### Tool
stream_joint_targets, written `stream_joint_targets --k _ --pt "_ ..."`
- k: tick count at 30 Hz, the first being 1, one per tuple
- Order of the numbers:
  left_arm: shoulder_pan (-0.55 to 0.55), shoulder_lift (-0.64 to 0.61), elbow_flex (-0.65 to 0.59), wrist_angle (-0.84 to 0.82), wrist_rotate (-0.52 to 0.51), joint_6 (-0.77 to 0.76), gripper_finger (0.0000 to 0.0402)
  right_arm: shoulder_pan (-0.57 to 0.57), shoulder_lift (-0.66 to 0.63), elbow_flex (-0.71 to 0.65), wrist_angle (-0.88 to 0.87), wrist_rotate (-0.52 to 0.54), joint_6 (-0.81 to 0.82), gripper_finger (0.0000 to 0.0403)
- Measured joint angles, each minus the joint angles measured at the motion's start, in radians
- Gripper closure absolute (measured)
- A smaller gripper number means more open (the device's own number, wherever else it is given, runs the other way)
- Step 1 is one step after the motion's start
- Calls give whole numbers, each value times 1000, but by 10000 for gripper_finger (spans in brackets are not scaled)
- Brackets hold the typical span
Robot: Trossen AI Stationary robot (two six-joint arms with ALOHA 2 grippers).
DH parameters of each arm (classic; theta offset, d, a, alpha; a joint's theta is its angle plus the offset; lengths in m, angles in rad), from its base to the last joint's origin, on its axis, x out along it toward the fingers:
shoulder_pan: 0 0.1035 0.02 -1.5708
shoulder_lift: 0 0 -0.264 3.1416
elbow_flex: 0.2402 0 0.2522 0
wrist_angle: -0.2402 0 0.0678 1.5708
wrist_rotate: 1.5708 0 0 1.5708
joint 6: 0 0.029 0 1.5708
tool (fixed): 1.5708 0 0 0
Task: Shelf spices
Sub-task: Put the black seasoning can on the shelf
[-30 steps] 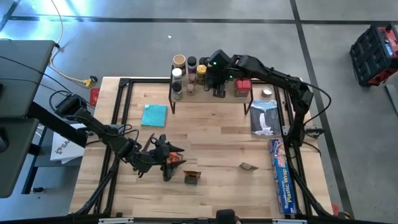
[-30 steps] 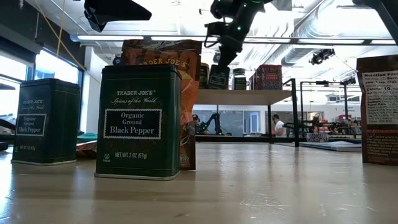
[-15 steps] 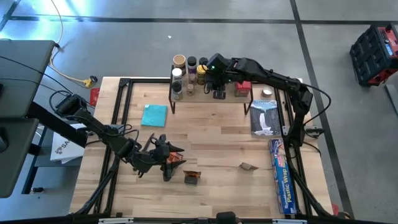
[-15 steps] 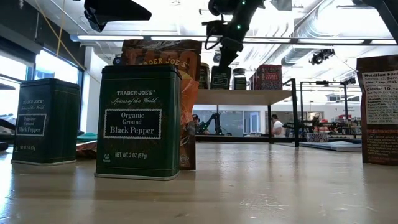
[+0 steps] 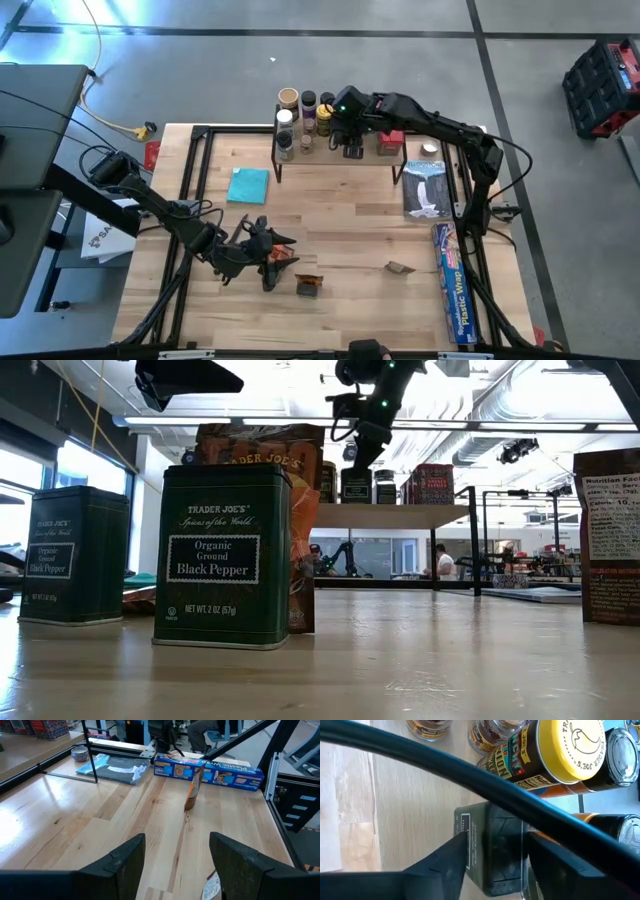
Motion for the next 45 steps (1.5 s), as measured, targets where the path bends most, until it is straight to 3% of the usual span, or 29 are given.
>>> stream_joint_targets --k 8,17,21,24,29,36,45 --pt "0 0 0 0 0 0 186 8 -2 0 1 73 -21 148" --pt "0 0 0 0 1 3 186 72 -38 0 -1 177 -63 146" --pt "0 0 0 0 4 0 186 105 -49 0 -18 176 -19 146" --pt "-2 0 0 0 14 -2 186 150 -49 0 -38 100 17 153" --pt "-8 0 0 1 28 -5 186 206 -51 -35 -36 47 33 217" --pt "-37 0 0 0 21 -4 186 161 -50 -159 35 96 57 385" --pt "-36 0 0 0 9 -4 186 89 -48 -259 204 150 59 400"
